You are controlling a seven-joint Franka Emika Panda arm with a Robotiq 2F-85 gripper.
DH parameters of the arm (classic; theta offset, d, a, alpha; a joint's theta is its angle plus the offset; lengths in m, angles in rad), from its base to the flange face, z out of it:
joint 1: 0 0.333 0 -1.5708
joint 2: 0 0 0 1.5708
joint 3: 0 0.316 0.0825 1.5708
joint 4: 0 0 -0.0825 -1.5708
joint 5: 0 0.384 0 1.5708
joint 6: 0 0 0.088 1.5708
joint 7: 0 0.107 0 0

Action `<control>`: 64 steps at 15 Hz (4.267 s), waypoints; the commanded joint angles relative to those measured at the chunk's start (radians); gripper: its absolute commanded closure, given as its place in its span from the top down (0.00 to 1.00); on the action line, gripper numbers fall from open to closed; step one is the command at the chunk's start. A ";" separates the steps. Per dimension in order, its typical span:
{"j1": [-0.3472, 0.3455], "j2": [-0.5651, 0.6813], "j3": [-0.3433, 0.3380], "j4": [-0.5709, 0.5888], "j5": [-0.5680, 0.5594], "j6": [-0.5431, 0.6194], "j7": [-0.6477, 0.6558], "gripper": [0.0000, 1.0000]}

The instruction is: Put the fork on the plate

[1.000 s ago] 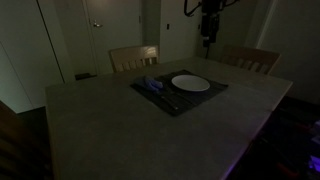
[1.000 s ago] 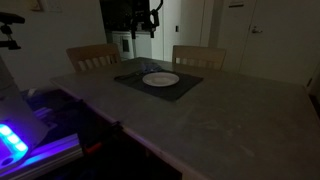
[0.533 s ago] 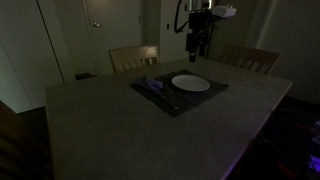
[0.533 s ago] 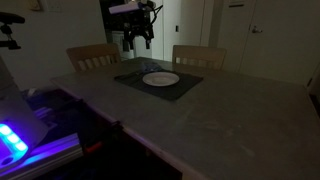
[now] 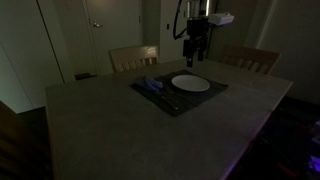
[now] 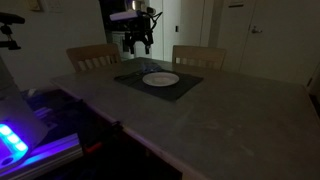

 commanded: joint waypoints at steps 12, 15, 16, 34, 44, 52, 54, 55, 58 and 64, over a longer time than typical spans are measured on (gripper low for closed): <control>0.013 0.193 0.010 0.016 0.159 0.271 0.086 1.00; 0.013 0.235 0.020 0.032 0.184 0.291 0.075 1.00; 0.012 0.247 0.025 0.037 0.195 0.291 0.070 1.00; -0.044 0.406 0.100 0.118 0.349 0.286 -0.035 1.00; -0.068 0.404 0.096 0.125 0.356 0.292 -0.049 0.80; -0.091 0.395 0.100 0.116 0.367 0.302 -0.055 0.46; -0.095 0.396 0.103 0.115 0.378 0.303 -0.059 0.46; -0.096 0.396 0.104 0.114 0.384 0.304 -0.062 0.44; -0.096 0.394 0.102 0.110 0.396 0.306 -0.066 0.24; -0.094 0.391 0.088 0.106 0.386 0.303 -0.046 0.02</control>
